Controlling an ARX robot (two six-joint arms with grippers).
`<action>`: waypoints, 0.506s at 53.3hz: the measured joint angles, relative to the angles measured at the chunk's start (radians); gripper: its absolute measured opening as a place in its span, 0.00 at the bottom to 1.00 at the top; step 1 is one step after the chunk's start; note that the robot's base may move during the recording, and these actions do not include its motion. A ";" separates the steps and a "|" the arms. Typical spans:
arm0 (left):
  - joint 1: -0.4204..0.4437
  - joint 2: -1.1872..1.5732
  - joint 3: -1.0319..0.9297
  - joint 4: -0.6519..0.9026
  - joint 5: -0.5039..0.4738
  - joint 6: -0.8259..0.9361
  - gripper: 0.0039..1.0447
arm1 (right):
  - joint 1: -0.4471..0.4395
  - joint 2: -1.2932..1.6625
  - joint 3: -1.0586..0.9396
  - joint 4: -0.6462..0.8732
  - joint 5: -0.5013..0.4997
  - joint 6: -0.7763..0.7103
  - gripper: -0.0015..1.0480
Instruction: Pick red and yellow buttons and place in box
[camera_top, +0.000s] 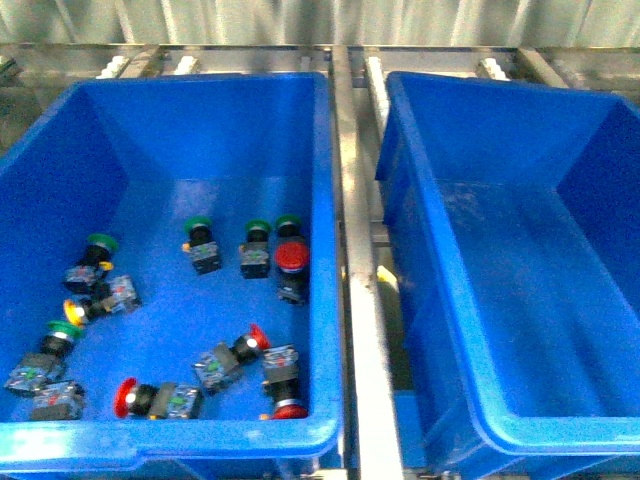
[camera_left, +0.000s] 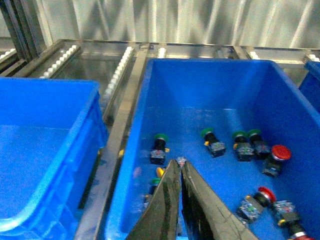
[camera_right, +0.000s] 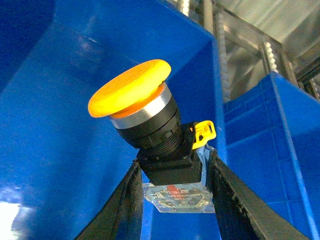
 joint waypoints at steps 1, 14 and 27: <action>0.000 0.000 0.000 0.000 0.000 0.000 0.02 | -0.001 0.000 0.000 0.000 -0.001 0.001 0.30; 0.000 0.000 0.000 0.000 0.000 0.000 0.02 | -0.009 0.010 0.000 0.007 -0.014 0.013 0.30; 0.000 0.000 0.000 0.000 0.000 0.000 0.02 | -0.023 0.016 0.000 0.018 -0.031 0.015 0.30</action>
